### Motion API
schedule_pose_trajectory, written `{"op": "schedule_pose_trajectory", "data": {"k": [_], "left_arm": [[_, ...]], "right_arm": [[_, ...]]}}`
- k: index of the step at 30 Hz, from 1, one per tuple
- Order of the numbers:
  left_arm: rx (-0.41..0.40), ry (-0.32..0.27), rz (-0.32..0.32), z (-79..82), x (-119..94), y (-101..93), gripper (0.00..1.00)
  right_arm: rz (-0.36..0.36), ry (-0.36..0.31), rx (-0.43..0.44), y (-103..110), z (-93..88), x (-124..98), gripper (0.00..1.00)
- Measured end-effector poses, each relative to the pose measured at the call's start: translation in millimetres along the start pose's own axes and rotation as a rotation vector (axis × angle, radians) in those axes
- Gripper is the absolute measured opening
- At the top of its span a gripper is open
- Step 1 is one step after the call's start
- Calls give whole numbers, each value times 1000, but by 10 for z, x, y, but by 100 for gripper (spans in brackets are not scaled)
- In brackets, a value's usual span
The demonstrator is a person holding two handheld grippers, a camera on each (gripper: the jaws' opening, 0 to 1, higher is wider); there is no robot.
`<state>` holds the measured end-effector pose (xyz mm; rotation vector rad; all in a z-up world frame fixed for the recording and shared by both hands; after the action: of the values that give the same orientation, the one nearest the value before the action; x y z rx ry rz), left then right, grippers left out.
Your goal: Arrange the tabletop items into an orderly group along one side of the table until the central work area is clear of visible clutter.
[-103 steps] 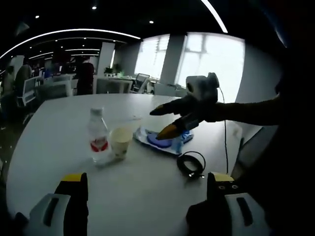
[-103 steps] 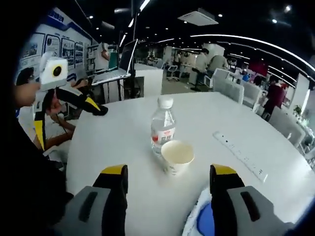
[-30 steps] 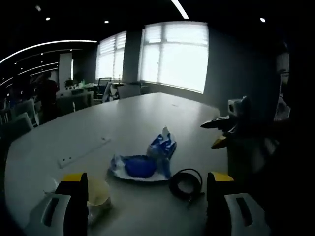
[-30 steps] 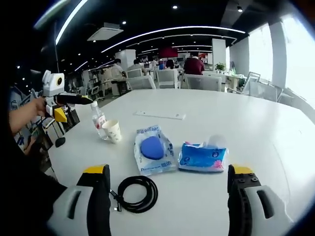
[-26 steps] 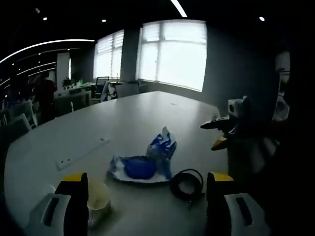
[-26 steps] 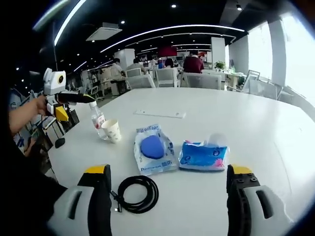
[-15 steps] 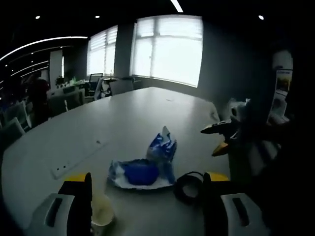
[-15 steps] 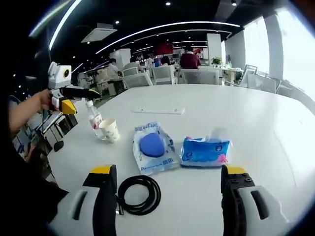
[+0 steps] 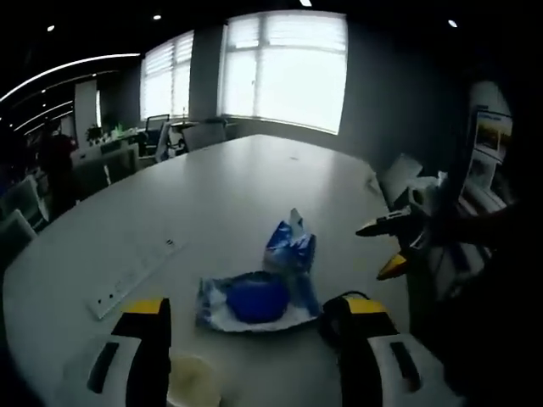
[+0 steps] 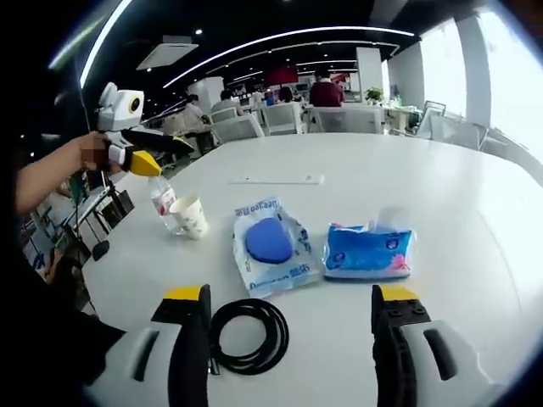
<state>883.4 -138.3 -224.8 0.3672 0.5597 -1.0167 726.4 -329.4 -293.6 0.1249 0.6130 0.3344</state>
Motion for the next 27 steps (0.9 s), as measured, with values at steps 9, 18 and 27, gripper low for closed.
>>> {"op": "schedule_pose_trajectory", "data": {"k": [9,18,27], "left_arm": [[36,69,-18,-8,263,129,68],[75,159,-37,-77,520,215,59],[128,282,-37,-223,822,317,52]], "right_arm": [[-9,20,37,28,-78,138,63],[-6,42,50,82,-116,301,53],[9,68,73,79,-198,492,45]]}}
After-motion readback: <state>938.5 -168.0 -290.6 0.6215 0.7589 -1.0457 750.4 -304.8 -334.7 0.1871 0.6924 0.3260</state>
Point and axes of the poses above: the point that each gripper's makers call its tool centre point, and the gripper's own axes: x roughly forward along the fingers, y roughly to its left, z roughly out of its top, the point moved 2 cm from there along -x, roughly backward along the fingers, and after that the axes turned 9 degrees about z, right-handed, at the moved point
